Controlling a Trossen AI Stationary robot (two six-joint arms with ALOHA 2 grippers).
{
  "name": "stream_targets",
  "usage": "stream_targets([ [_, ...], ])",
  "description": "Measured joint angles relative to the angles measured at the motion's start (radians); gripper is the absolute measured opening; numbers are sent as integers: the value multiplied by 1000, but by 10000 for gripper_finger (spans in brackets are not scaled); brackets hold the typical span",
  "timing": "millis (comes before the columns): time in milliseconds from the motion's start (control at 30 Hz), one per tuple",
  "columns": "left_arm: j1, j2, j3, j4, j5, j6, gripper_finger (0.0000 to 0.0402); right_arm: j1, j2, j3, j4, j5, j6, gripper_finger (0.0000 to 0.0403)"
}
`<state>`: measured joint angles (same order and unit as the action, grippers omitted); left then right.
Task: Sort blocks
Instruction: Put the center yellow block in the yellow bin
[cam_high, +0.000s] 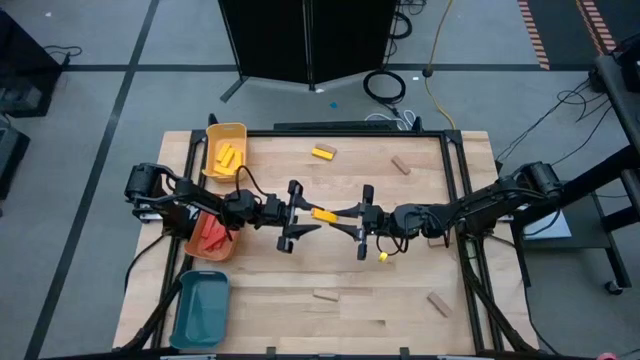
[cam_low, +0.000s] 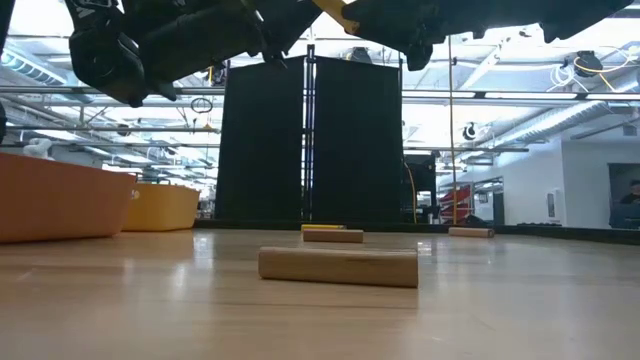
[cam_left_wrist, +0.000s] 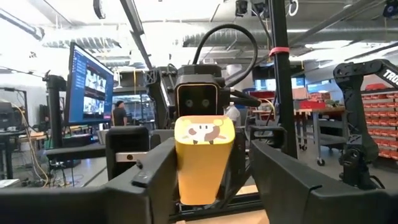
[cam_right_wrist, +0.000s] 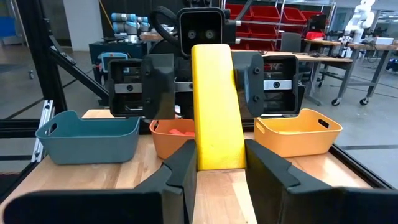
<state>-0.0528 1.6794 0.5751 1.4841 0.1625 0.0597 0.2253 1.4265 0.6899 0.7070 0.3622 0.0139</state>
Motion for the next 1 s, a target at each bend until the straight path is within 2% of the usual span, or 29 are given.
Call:
stream_targets([
  [167, 0, 0, 0, -1, -15, -2, 163, 0, 0, 0, -4, -1, 0, 99],
  [500, 0, 0, 0, -9, -15, -1, 110, 0, 0, 0, -34, -2, -21, 141],
  [1000, -1, -1, 0, -11, -13, -1, 104, 2, 0, -1, -75, -14, -87, 166],
])
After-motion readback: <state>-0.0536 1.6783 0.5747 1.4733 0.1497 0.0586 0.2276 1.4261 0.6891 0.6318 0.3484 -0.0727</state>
